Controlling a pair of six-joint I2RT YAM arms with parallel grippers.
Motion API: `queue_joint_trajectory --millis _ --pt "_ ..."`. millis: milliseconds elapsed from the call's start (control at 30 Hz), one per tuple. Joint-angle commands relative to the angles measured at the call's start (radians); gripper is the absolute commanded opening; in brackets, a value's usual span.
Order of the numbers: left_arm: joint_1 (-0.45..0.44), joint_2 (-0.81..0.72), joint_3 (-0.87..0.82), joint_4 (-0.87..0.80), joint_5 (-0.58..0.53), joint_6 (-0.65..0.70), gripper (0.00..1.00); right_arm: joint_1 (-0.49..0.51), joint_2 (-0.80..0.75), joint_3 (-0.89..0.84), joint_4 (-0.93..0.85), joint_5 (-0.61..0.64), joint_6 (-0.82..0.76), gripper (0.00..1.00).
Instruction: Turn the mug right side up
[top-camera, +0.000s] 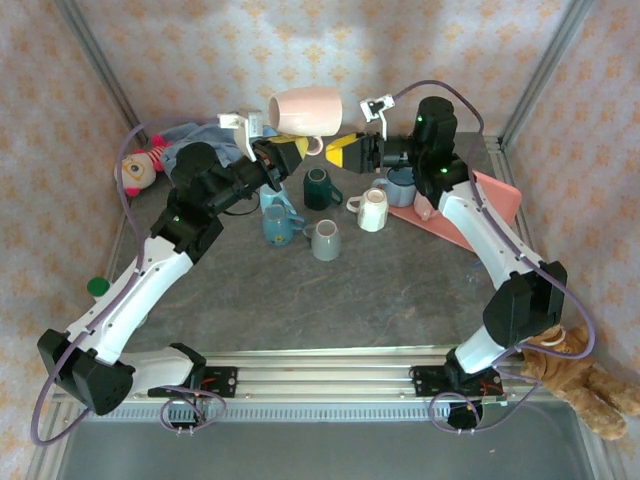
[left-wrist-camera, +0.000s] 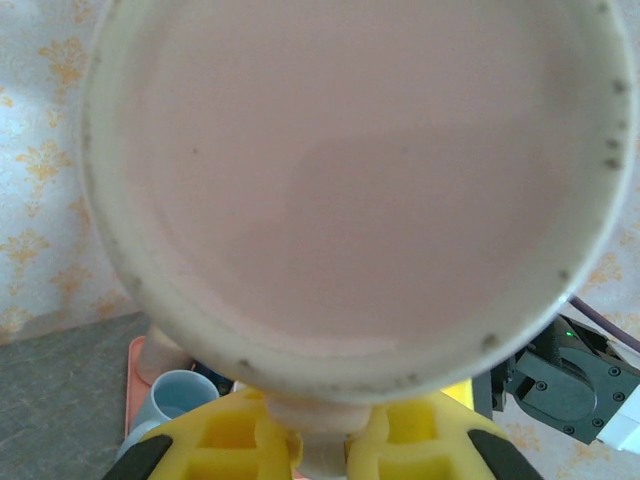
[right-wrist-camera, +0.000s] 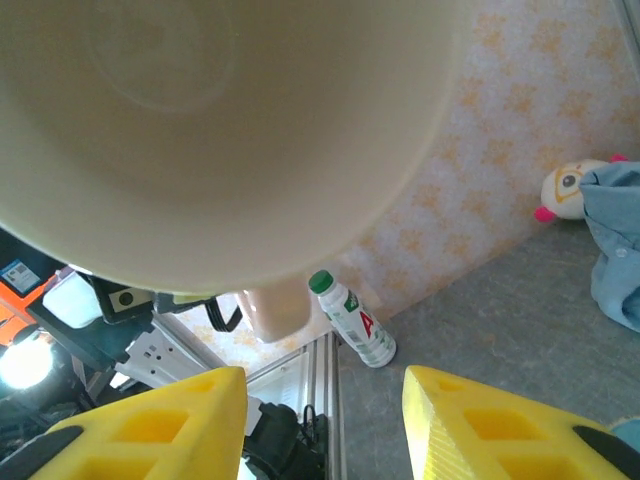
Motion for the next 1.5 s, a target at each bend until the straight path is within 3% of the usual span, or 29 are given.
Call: queue_joint_trajectory --millis 0,133,400,600,800,1133,1467 --pt "0.008 -0.009 0.054 0.134 0.018 -0.010 0.00 0.021 -0.044 0.008 0.054 -0.032 -0.013 0.45" --pt "0.008 0.000 0.065 0.148 0.024 -0.027 0.00 0.032 -0.041 0.055 -0.064 -0.029 -0.099 0.45" --pt "0.007 -0.008 0.034 0.191 0.001 -0.066 0.00 0.036 -0.035 0.048 0.083 -0.001 0.024 0.44" --pt "0.008 -0.010 0.036 0.199 -0.001 -0.081 0.00 0.037 -0.005 0.001 0.435 0.070 0.310 0.42" --pt "0.008 -0.008 0.040 0.196 0.003 -0.087 0.00 0.039 0.018 -0.025 0.650 0.119 0.466 0.43" --pt "0.007 0.013 0.043 0.237 0.003 -0.128 0.00 0.060 0.001 -0.004 0.471 0.129 0.359 0.41" --pt "-0.007 0.043 0.046 0.245 0.014 -0.140 0.00 0.074 0.008 -0.004 0.523 0.138 0.386 0.35"
